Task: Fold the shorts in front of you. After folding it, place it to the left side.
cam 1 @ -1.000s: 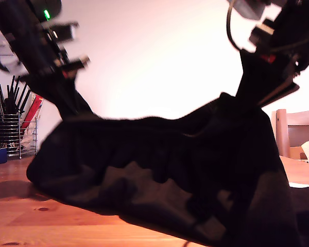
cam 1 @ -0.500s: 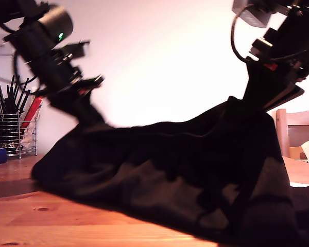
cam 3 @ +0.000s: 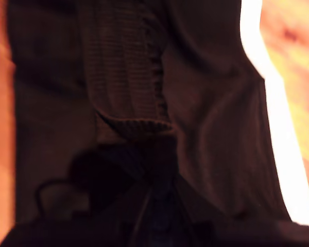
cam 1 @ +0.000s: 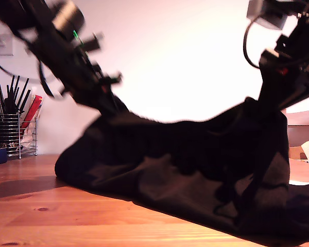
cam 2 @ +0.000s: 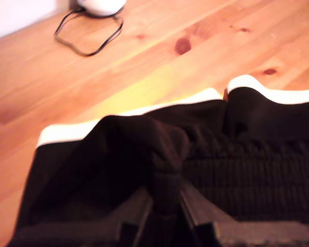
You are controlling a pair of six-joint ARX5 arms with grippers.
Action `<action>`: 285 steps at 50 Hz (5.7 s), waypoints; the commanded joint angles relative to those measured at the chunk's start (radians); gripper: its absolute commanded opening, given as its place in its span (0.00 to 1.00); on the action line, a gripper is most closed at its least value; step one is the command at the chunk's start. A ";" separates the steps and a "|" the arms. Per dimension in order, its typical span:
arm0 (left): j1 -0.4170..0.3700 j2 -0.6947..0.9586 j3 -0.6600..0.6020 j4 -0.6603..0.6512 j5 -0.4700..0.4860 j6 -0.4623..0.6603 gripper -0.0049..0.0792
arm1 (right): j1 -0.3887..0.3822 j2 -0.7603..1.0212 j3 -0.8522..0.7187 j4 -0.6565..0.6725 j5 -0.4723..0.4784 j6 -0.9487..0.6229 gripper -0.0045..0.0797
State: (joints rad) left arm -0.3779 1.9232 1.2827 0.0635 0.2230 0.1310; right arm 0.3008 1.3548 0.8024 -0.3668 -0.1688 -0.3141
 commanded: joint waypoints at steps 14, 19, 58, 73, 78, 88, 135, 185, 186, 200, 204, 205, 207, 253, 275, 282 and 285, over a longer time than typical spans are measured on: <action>-0.001 0.094 0.060 0.148 -0.005 0.001 0.03 | -0.062 0.119 -0.002 0.133 0.088 0.002 0.04; -0.003 0.133 0.089 0.146 -0.005 0.001 0.03 | -0.085 0.122 -0.002 0.143 0.105 0.001 0.04; -0.004 0.221 0.225 0.106 0.006 0.008 0.40 | -0.158 0.255 -0.002 0.168 0.105 -0.026 0.04; -0.010 0.222 0.258 -0.259 0.220 -0.011 0.02 | -0.158 0.255 -0.002 0.183 0.104 -0.026 0.04; -0.023 0.222 0.258 -0.309 0.285 -0.010 0.04 | -0.159 0.255 -0.002 0.193 0.102 -0.026 0.04; -0.073 0.232 0.258 -0.317 0.293 -0.008 0.04 | -0.158 0.255 -0.002 0.194 0.097 -0.026 0.04; -0.141 0.310 0.257 -0.571 0.108 0.019 0.03 | -0.077 0.242 -0.002 0.131 0.063 -0.018 0.04; -0.100 0.308 0.257 -1.147 -0.128 0.102 0.03 | 0.171 0.146 -0.002 -0.047 0.012 0.228 0.04; -0.100 0.308 0.257 -1.146 -0.128 0.102 0.03 | 0.167 0.146 -0.002 -0.045 0.011 0.254 0.04; -0.100 0.308 0.257 -1.143 -0.136 0.102 0.03 | 0.116 0.146 -0.002 -0.040 0.015 0.468 0.04; -0.100 0.308 0.257 -1.137 -0.138 0.102 0.03 | 0.096 0.146 -0.002 -0.043 0.014 0.509 0.04; -0.100 0.308 0.257 -1.136 -0.139 0.102 0.03 | 0.093 0.146 -0.002 -0.045 0.014 0.517 0.04; -0.100 0.308 0.257 -1.134 -0.139 0.102 0.03 | 0.083 0.146 -0.002 -0.051 0.014 0.539 0.04; -0.106 0.308 0.257 -1.136 -0.164 0.105 0.03 | -0.047 0.146 -0.002 -0.133 0.075 1.111 0.34; -0.107 0.249 0.259 -1.110 -0.164 0.113 0.03 | -0.031 0.146 0.054 -0.099 -0.127 0.757 0.42; -0.107 0.185 0.259 -1.125 -0.131 0.094 0.03 | -0.007 0.146 0.092 -0.111 -0.196 0.713 0.42; -0.107 0.169 0.259 -1.143 -0.073 0.073 0.03 | 0.008 0.146 0.105 -0.114 -0.231 0.695 0.42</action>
State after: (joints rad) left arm -0.4885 2.1139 1.5711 -1.0634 0.1143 0.2176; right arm 0.2916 1.5055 0.8940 -0.4820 -0.3767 0.3958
